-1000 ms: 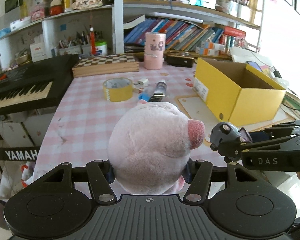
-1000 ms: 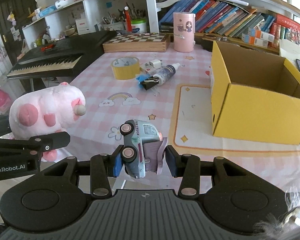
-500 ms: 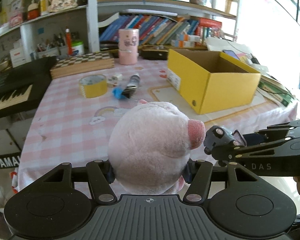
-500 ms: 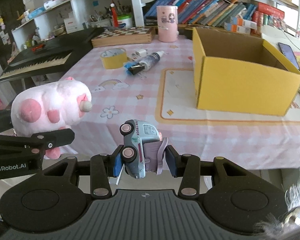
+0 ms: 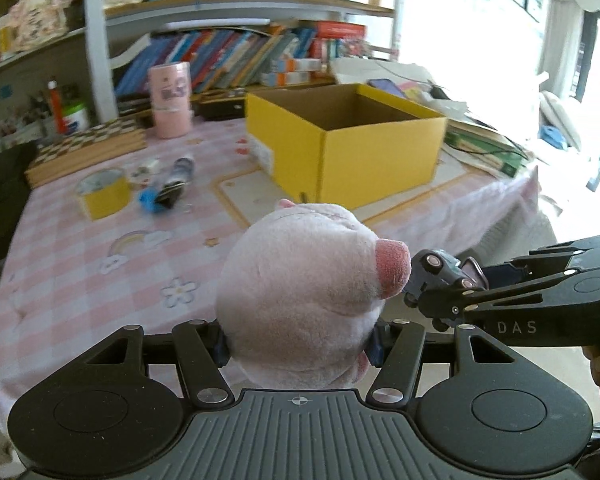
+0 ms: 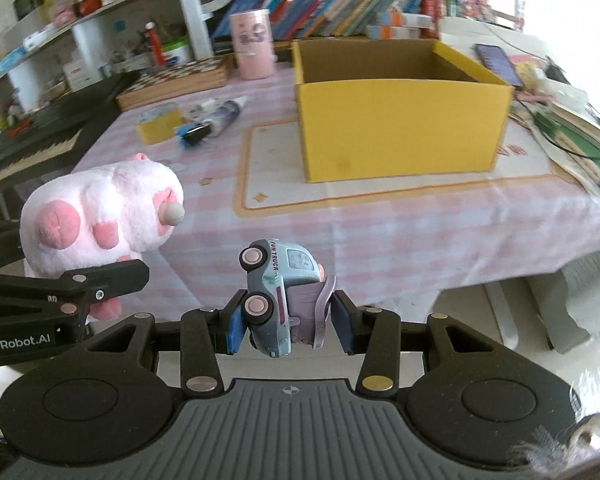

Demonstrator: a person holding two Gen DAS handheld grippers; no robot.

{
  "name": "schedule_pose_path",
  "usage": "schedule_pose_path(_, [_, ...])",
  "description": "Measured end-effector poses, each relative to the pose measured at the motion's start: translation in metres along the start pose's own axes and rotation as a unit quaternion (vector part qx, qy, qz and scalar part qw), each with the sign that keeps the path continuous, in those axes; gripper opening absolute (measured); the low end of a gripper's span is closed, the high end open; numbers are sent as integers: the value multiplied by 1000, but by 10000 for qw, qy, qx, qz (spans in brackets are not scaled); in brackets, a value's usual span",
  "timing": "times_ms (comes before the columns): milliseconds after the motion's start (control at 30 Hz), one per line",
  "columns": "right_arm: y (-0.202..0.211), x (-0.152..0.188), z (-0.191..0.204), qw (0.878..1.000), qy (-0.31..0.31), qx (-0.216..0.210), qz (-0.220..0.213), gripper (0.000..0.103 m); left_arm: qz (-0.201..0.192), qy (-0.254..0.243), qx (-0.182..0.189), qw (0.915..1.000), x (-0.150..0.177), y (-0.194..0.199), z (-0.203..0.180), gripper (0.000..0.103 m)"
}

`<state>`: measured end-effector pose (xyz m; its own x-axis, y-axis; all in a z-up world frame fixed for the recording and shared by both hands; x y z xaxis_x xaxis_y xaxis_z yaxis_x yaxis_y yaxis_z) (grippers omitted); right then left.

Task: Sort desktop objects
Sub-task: 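Carry the pig in the left gripper while right carries the car to the box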

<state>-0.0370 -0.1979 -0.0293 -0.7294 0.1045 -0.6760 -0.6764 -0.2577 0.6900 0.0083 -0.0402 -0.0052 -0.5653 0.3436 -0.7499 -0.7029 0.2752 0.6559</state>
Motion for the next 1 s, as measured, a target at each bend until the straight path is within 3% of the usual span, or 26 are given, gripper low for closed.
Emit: schedule_pose_path(1000, [13,0,-29,9979,-343,550,-40,41,-51,-555,668,9962,-21,-23,-35,59])
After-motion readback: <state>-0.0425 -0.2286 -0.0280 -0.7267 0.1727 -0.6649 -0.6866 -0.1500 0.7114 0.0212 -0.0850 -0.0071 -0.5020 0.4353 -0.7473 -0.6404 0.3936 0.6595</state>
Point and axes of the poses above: each gripper's, at about its wrist camera, not at the fingertips, and y roughly against the way its jaws point, z to its left, x to its underside, the point moved 2 cm from there along -y, roughly the way its jaws point, and after that the axes turned 10 degrees about -x, right-handed, at the moved point
